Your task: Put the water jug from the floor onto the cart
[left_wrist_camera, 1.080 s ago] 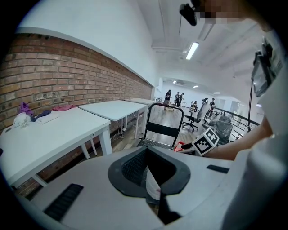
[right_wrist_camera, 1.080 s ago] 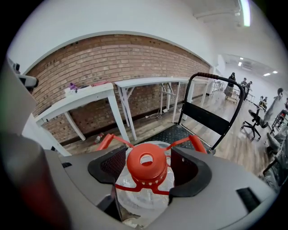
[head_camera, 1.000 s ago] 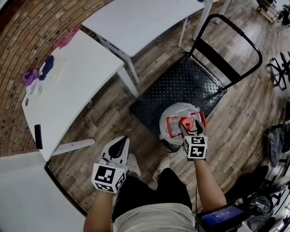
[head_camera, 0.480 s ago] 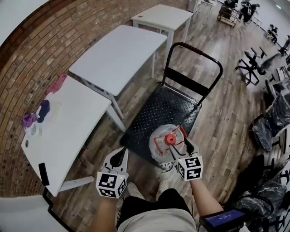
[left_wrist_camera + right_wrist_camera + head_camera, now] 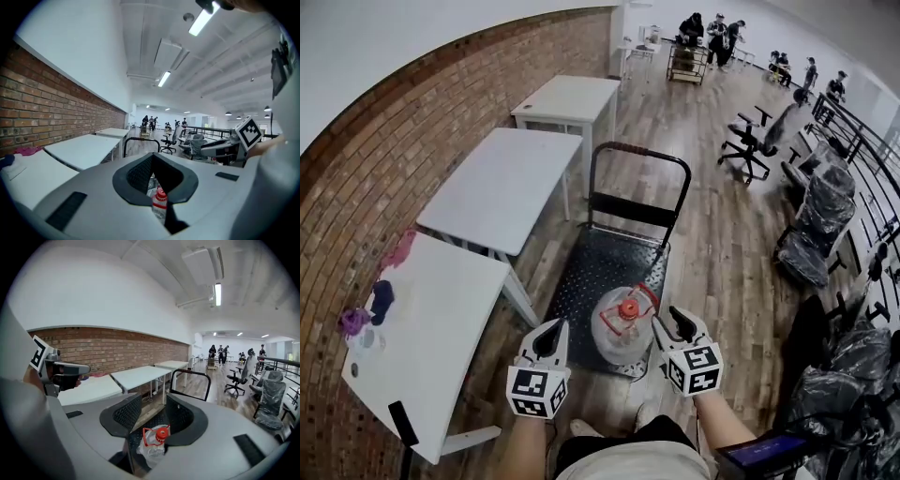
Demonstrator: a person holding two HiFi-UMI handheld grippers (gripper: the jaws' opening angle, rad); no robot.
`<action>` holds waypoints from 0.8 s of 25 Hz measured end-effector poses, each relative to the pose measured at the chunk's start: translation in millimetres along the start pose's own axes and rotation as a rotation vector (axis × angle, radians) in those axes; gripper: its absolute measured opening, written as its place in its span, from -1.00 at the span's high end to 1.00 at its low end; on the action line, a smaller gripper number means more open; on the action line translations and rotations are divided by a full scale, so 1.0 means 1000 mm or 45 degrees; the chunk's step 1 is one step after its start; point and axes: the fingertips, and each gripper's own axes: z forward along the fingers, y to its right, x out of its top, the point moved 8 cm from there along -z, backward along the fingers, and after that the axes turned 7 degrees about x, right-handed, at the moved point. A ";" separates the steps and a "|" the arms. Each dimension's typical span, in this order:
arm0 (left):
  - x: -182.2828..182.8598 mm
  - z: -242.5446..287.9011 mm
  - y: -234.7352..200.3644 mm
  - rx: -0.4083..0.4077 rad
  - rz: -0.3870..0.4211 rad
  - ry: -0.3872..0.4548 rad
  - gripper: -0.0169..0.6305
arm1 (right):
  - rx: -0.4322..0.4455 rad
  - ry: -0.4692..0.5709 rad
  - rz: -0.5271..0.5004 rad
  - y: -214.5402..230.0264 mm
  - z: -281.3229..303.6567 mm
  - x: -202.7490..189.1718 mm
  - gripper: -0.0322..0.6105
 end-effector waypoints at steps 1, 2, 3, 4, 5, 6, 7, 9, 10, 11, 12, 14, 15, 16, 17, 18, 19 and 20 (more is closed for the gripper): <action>0.002 -0.004 0.004 -0.016 0.004 0.007 0.95 | -0.020 0.012 -0.003 -0.001 -0.008 0.002 0.41; 0.004 -0.006 0.007 -0.030 0.006 0.015 0.95 | -0.034 0.026 -0.005 -0.001 -0.015 0.004 0.44; 0.005 -0.007 0.012 -0.042 0.007 0.022 0.95 | -0.043 0.042 -0.006 -0.001 -0.021 0.007 0.47; 0.005 -0.008 0.016 -0.050 0.008 0.026 0.95 | -0.048 0.061 -0.007 0.001 -0.027 0.010 0.50; 0.007 -0.008 0.021 -0.056 0.008 0.030 0.95 | -0.049 0.080 -0.009 0.002 -0.033 0.014 0.53; 0.008 -0.009 0.027 -0.060 0.008 0.034 0.95 | -0.048 0.099 -0.013 0.004 -0.040 0.017 0.59; 0.012 -0.010 0.034 -0.061 0.011 0.042 0.95 | -0.047 0.117 -0.021 0.006 -0.047 0.020 0.64; 0.019 -0.012 0.049 -0.061 0.015 0.064 0.95 | -0.050 0.146 -0.046 0.011 -0.062 0.024 0.70; 0.023 -0.013 0.057 -0.062 0.016 0.075 0.95 | -0.055 0.156 -0.056 0.015 -0.070 0.026 0.75; 0.025 -0.014 0.066 -0.063 0.017 0.084 0.95 | -0.057 0.164 -0.063 0.019 -0.077 0.026 0.80; 0.027 -0.014 0.075 -0.066 0.019 0.089 0.95 | -0.057 0.171 -0.069 0.023 -0.085 0.026 0.82; 0.027 -0.015 0.093 -0.072 0.027 0.093 0.95 | -0.052 0.189 -0.082 0.030 -0.101 0.026 0.86; 0.027 -0.017 0.103 -0.075 0.031 0.094 0.95 | -0.049 0.200 -0.089 0.033 -0.110 0.026 0.87; 0.026 -0.018 0.113 -0.078 0.034 0.094 0.95 | -0.045 0.213 -0.094 0.037 -0.118 0.026 0.89; 0.024 -0.020 0.123 -0.079 0.040 0.095 0.95 | -0.040 0.224 -0.095 0.041 -0.127 0.025 0.89; 0.023 -0.023 0.133 -0.079 0.046 0.094 0.95 | -0.033 0.232 -0.094 0.044 -0.135 0.023 0.89; 0.022 -0.025 0.143 -0.078 0.050 0.094 0.95 | -0.025 0.237 -0.093 0.047 -0.144 0.021 0.89; 0.022 -0.029 0.151 -0.075 0.050 0.095 0.95 | -0.017 0.239 -0.095 0.048 -0.152 0.019 0.89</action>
